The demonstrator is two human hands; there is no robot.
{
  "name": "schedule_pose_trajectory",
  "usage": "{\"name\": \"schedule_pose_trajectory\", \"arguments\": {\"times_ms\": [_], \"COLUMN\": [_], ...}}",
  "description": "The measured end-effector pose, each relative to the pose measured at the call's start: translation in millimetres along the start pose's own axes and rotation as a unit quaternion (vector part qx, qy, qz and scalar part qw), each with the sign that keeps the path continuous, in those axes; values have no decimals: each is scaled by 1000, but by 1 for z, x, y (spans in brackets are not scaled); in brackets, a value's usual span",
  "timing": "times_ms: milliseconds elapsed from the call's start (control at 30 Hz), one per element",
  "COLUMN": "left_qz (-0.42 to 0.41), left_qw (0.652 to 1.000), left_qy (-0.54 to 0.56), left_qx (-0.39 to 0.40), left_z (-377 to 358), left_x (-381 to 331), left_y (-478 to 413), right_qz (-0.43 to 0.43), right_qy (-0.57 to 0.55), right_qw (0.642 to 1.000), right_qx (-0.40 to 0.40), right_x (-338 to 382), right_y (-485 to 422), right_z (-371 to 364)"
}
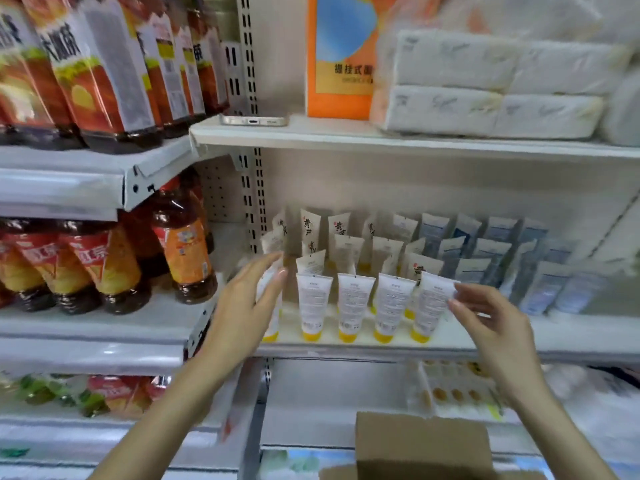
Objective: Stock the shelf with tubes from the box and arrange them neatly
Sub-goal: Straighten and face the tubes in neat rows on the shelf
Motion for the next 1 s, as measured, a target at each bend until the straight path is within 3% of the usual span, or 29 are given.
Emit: {"name": "schedule_pose_trajectory", "arguments": {"times_ms": [100,333,600,733,1000], "left_qz": [16,96,154,227,250], "left_qw": [1000,990,985,970,958], "left_qy": [-8,91,65,88,-96], "left_qx": [22,51,28,-6,105], "left_z": [25,55,38,28,-7], "left_x": [9,31,49,67,117], "left_y": [-18,-52,-91,-120,-190], "right_qz": [22,99,118,117,171], "right_qy": [-3,30,47,57,113], "right_qw": [1000,992,982,980,956], "right_qx": [15,76,136,153,210], "right_x": [38,121,141,134,117], "right_y": [1,-10,-53,-89,-156], "right_z": [-18,-68,-124,-144,-179]}}
Point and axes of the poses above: each hand's wrist, its own y-axis away from the middle knuckle, its own z-axis out of the back of the hand, x = y × z, the point moved 9 cm from there along -y, towards the middle knuckle, and after that the axes turned 13 degrees about y, right-handed, at the moved point
